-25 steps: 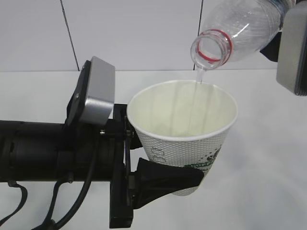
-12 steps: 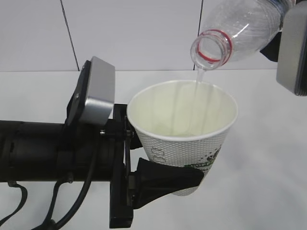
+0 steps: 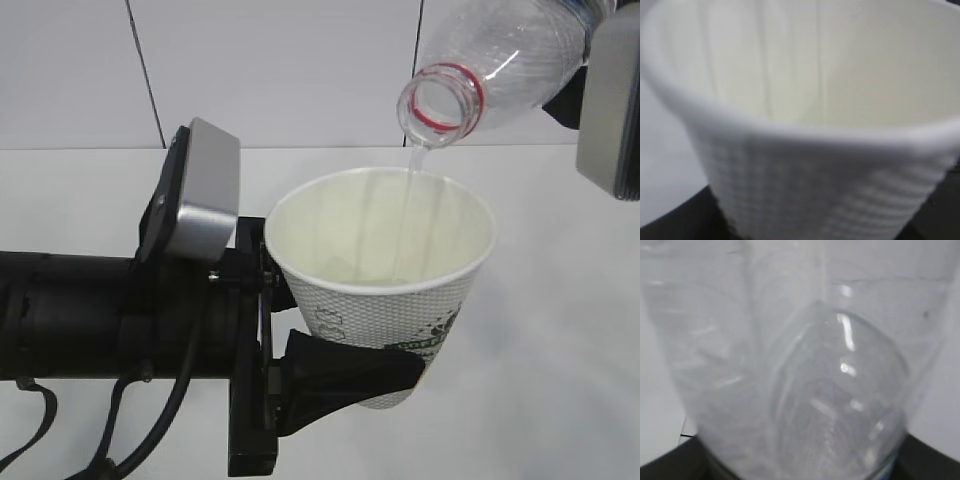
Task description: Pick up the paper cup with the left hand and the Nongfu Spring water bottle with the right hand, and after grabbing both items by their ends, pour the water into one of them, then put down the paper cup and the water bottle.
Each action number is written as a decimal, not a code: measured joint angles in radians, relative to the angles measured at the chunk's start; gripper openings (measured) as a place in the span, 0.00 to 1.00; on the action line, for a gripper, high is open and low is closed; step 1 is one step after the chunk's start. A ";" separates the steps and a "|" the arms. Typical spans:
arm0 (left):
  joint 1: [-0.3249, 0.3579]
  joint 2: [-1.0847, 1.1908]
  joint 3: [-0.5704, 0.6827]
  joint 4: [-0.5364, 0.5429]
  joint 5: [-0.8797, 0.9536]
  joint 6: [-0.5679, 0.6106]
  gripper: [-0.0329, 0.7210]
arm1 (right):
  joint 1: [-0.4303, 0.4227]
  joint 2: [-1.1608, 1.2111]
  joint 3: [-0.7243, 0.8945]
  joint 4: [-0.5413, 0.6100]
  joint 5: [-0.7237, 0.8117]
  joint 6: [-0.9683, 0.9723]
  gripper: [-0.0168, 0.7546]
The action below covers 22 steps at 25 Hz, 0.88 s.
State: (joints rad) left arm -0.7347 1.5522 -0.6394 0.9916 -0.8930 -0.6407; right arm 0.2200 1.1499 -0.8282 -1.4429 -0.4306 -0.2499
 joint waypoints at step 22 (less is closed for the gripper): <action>0.000 0.000 0.000 0.000 0.001 0.002 0.69 | 0.000 0.000 0.000 0.000 0.000 -0.004 0.59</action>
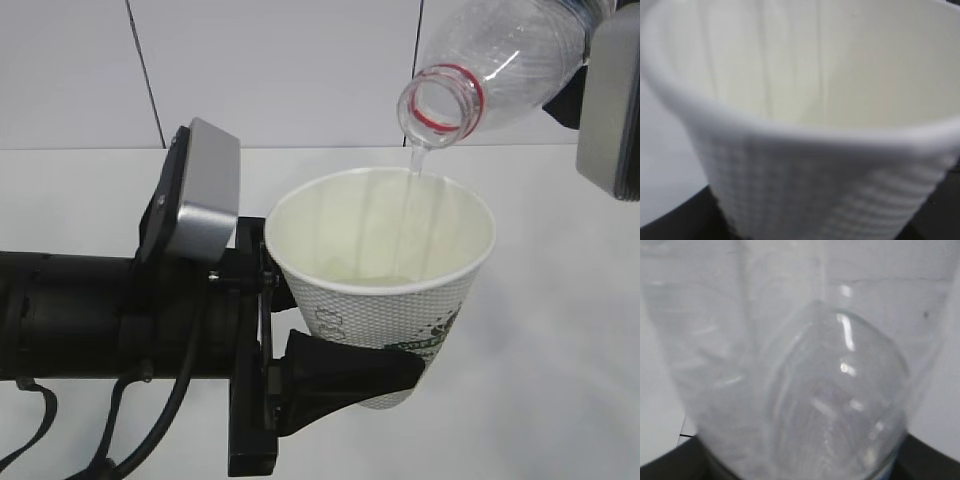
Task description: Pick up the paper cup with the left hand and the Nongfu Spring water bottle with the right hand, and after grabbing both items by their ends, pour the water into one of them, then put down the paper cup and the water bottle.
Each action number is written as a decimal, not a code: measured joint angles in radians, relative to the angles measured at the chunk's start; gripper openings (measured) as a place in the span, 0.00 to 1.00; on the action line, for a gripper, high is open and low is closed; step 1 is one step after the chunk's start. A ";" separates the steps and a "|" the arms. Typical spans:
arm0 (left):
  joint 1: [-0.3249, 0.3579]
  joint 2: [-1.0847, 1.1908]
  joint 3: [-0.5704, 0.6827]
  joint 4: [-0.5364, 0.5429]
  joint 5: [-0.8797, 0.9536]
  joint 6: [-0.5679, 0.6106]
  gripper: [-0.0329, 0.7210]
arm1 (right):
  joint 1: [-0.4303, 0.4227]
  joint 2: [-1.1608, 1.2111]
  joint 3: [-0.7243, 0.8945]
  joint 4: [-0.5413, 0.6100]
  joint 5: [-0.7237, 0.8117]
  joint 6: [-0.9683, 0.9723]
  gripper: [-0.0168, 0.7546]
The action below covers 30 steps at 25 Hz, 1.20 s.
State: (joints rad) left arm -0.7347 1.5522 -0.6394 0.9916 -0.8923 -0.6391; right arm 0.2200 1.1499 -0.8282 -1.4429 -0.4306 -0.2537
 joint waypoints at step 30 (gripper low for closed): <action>0.000 0.000 0.000 0.000 0.002 0.000 0.69 | 0.000 0.000 0.000 0.000 0.000 -0.027 0.59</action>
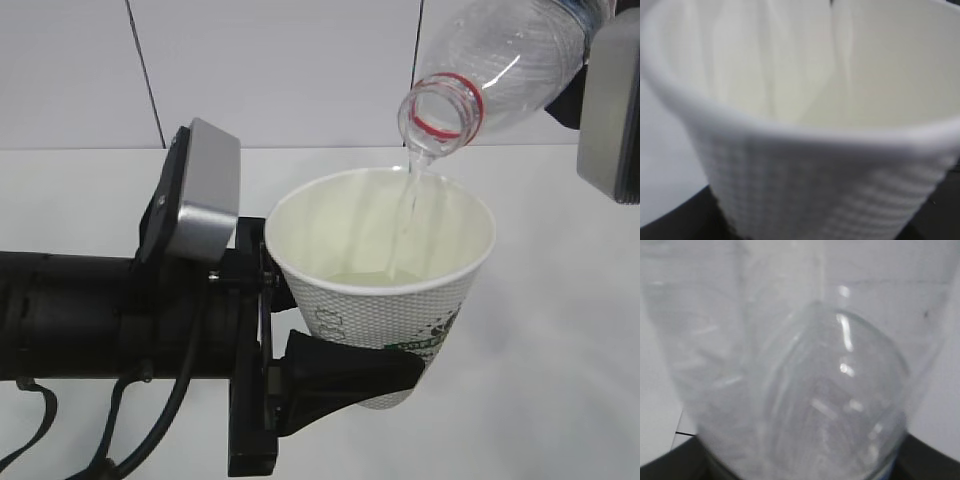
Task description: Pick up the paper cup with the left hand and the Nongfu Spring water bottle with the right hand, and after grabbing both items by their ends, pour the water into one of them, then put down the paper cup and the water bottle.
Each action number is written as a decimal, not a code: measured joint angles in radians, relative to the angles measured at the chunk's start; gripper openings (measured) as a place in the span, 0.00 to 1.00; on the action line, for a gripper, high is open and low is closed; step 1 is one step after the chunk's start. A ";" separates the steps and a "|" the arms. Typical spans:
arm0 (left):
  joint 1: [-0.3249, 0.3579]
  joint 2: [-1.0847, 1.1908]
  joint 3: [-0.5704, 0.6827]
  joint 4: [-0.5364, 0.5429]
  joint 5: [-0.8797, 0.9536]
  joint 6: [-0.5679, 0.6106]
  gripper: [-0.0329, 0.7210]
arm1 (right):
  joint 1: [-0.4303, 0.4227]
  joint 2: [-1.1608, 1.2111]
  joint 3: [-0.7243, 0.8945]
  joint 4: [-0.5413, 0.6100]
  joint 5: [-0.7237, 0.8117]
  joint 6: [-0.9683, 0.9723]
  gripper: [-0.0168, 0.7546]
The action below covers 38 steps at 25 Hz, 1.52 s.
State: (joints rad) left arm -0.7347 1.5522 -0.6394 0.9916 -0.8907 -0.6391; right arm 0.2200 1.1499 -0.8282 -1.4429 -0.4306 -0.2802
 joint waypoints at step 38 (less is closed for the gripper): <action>0.000 0.000 0.000 0.000 0.007 0.000 0.69 | 0.000 0.000 0.000 0.000 -0.002 0.000 0.59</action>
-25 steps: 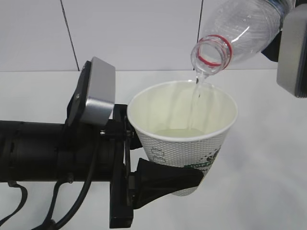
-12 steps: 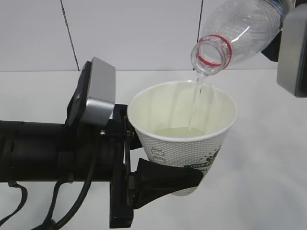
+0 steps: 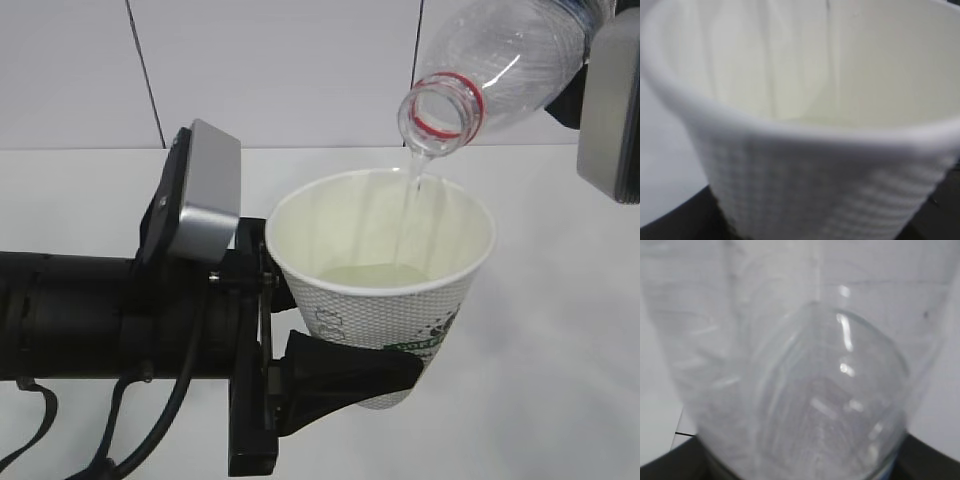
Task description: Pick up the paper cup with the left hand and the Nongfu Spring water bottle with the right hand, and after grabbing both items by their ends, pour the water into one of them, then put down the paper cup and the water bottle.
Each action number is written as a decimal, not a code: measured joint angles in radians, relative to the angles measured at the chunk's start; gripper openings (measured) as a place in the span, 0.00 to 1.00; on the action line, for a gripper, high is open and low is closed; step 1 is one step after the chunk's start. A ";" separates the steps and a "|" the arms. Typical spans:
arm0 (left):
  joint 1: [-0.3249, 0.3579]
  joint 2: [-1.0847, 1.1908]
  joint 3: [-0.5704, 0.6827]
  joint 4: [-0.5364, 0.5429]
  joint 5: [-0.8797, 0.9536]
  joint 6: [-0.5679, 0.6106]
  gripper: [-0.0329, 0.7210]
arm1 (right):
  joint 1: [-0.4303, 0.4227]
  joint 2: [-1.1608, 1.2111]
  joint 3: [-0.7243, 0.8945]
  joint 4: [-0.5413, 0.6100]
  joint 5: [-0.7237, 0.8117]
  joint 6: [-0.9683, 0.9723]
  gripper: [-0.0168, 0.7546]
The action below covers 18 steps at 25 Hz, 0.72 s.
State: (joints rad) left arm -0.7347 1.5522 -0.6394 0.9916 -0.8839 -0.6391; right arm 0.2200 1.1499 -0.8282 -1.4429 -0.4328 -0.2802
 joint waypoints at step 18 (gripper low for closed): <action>0.000 0.000 0.000 0.000 0.000 0.000 0.68 | 0.000 0.000 0.000 0.000 0.000 0.000 0.59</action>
State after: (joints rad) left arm -0.7347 1.5522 -0.6394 0.9916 -0.8839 -0.6391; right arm 0.2200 1.1499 -0.8282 -1.4429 -0.4328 -0.2802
